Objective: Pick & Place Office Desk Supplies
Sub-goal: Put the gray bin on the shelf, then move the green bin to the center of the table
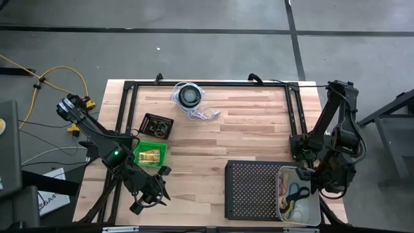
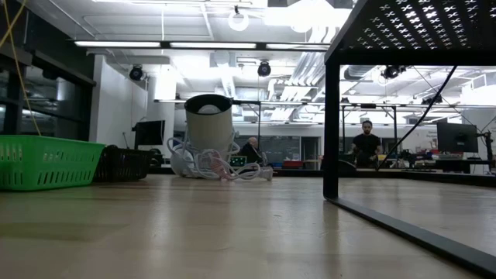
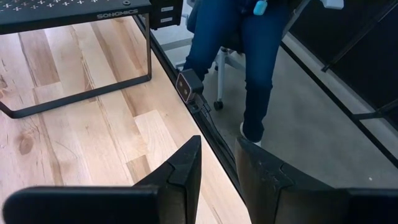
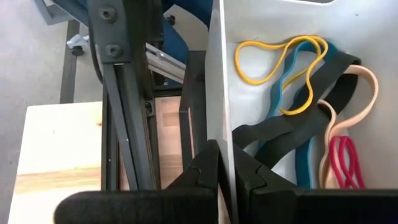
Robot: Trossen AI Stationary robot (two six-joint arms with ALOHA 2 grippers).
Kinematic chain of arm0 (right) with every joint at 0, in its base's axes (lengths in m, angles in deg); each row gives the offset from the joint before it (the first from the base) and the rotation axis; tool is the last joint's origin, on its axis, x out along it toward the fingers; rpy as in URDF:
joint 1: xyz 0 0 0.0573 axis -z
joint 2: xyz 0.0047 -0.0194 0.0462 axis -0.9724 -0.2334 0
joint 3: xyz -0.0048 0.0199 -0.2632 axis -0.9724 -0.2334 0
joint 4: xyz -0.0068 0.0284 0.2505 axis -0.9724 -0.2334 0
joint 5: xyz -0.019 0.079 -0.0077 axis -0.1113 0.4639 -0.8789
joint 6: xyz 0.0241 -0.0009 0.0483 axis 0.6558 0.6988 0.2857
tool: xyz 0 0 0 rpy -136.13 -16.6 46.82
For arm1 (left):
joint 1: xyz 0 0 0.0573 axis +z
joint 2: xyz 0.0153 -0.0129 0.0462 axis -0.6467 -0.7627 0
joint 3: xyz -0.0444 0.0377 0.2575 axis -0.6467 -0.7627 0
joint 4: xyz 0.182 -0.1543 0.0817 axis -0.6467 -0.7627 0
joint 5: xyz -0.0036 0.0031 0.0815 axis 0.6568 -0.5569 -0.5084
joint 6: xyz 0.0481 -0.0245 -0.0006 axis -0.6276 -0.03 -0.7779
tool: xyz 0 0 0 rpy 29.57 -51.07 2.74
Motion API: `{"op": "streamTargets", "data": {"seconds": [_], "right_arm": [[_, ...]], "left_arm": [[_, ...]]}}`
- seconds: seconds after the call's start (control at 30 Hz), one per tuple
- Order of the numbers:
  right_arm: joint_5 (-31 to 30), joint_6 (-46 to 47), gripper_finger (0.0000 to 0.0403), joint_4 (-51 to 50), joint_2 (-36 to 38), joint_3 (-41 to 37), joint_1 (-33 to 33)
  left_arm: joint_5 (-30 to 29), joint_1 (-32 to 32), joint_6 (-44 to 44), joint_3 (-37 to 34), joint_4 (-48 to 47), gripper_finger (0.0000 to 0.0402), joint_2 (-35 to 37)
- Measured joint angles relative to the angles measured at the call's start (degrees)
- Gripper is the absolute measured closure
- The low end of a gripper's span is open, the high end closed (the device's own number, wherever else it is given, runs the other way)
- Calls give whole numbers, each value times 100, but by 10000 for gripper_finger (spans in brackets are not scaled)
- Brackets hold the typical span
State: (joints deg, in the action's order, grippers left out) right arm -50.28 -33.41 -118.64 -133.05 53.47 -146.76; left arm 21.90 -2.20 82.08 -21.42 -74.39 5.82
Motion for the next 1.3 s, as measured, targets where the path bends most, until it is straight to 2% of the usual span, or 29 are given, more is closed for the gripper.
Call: {"op": "streamTargets", "data": {"seconds": [0.13, 0.47, 1.03, 1.3], "right_arm": [[2, 128, 396, 2, 0, 0, 64], [11, 211, 348, 11, 0, 2, 67], [151, 228, 346, 474, 510, 4, 67], [-133, 210, 346, 731, 590, 4, 67]], "left_arm": [[0, 0, 0, 0, 1, 309, 0], [-1, -2, 0, 0, 0, 309, 0], [0, -1, 0, 0, -1, 309, 0], [-1, 0, 0, 0, -1, 309, 0]]}}
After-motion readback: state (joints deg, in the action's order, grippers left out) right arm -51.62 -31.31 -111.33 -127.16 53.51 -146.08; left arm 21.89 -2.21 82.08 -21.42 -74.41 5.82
